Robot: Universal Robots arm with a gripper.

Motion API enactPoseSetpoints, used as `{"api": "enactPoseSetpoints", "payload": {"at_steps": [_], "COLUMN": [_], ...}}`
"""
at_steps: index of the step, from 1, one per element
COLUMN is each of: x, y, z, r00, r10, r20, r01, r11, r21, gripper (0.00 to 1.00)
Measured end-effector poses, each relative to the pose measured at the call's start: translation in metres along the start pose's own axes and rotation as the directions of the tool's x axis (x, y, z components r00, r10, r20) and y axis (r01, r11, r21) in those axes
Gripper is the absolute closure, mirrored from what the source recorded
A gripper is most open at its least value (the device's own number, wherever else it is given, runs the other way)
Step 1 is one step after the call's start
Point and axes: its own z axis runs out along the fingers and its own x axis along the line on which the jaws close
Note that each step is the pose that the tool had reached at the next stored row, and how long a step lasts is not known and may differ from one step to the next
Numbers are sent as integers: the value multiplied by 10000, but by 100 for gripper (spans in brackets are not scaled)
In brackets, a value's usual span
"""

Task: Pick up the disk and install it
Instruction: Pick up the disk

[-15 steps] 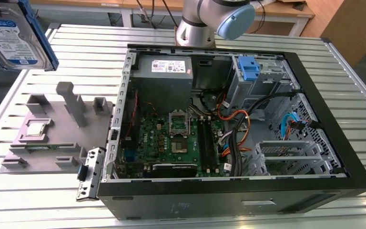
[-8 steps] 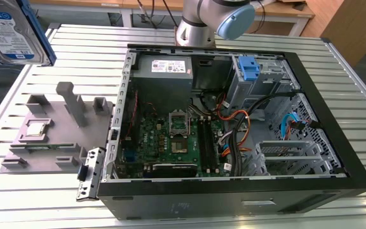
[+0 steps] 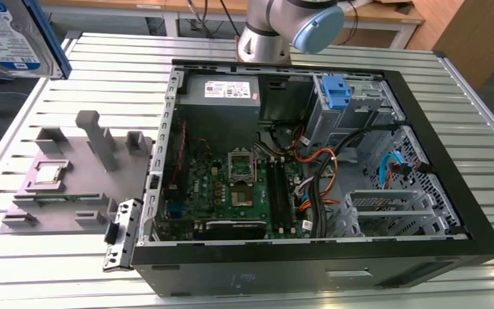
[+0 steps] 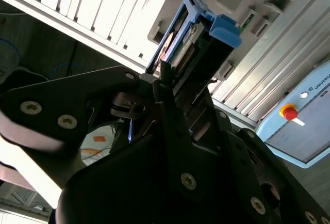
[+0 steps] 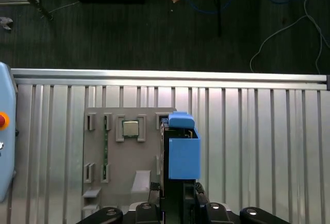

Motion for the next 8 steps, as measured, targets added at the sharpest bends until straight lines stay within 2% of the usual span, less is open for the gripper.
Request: {"api": "enactPoseSetpoints", "payload": {"at_steps": [8], "x": [-1], "y": [-8], "z": [-6], "r00": [10000], "r10": [0], "r20": [-1], "r01": [0], "r11": [10000], "r21": [-2], "gripper": [65]}}
